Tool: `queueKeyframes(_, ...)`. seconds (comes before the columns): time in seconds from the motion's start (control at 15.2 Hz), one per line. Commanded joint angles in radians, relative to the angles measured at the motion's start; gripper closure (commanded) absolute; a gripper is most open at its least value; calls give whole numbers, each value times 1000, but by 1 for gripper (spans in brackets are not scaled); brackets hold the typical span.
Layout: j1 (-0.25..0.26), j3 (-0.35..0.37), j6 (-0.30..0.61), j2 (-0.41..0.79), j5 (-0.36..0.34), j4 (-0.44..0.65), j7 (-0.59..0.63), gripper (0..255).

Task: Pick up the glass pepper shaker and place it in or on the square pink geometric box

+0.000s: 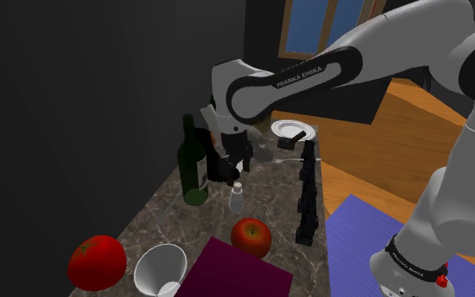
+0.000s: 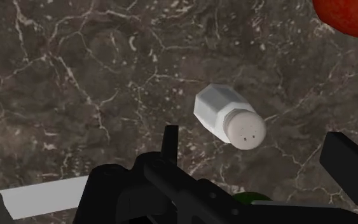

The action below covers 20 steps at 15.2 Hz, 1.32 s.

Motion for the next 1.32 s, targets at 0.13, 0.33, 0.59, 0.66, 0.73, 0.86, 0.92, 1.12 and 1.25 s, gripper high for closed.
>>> queueKeyframes(0.13,6,3,55,17,-2,-38,4,0)
queueKeyframes(0.33,8,4,88,24,-3,-65,5,0)
queueKeyframes(0.59,8,4,88,24,-3,-64,5,0)
queueKeyframes(0.66,8,4,88,24,-3,-64,5,0)
queueKeyframes(0.73,8,4,88,24,-3,-64,5,0)
queueKeyframes(0.86,8,4,88,24,-3,-64,5,255)
queueKeyframes(0.92,8,4,88,24,-3,-64,5,255)
queueKeyframes(1.12,8,4,88,24,-3,-65,5,255)
queueKeyframes(1.25,8,4,88,24,-3,-64,6,255)
